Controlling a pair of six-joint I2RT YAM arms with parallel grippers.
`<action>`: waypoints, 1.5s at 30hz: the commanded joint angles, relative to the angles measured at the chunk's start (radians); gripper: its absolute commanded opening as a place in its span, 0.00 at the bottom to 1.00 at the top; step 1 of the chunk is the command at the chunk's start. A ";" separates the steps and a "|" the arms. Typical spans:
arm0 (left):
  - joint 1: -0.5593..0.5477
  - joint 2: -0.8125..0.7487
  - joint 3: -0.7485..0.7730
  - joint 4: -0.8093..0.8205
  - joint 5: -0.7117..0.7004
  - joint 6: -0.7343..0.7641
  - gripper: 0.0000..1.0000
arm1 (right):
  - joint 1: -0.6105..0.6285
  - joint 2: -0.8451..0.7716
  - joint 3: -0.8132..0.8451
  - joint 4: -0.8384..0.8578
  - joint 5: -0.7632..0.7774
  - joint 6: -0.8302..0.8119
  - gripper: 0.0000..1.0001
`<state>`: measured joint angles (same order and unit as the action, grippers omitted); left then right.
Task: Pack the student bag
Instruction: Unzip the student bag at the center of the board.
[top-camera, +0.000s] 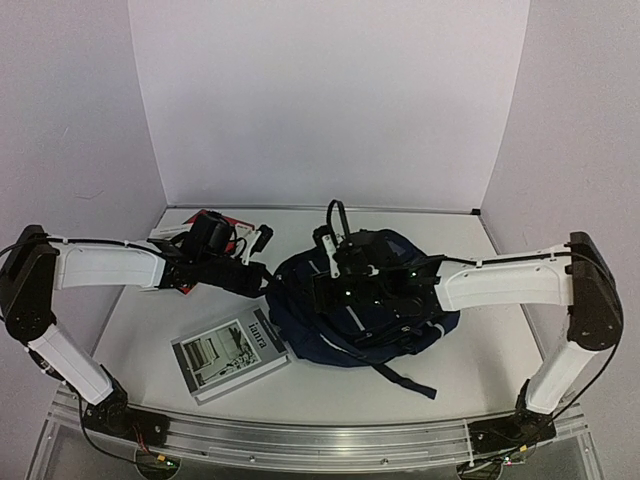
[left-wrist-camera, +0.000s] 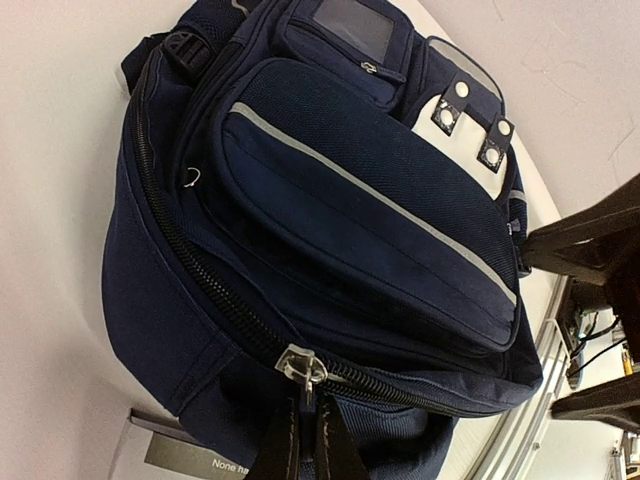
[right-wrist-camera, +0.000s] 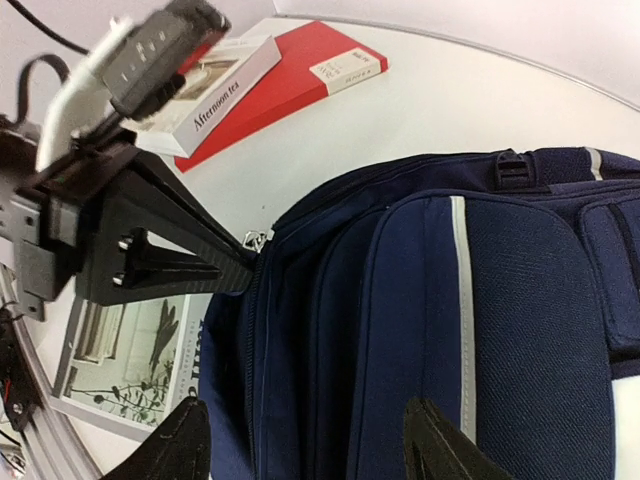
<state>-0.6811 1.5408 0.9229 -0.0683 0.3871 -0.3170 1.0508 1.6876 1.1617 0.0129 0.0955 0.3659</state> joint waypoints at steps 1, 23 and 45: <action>-0.020 -0.056 0.003 0.091 -0.007 -0.008 0.00 | 0.008 0.092 0.081 -0.008 -0.012 -0.018 0.57; -0.024 -0.053 0.017 0.042 -0.055 0.006 0.00 | 0.008 0.163 0.105 -0.013 -0.088 -0.016 0.08; 0.210 0.198 0.186 0.034 -0.083 0.008 0.00 | 0.008 -0.244 -0.014 -0.112 -0.063 0.019 0.00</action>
<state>-0.5712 1.6686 1.0166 -0.0670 0.4209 -0.3312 1.0519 1.5864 1.1386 -0.0968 0.0251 0.3725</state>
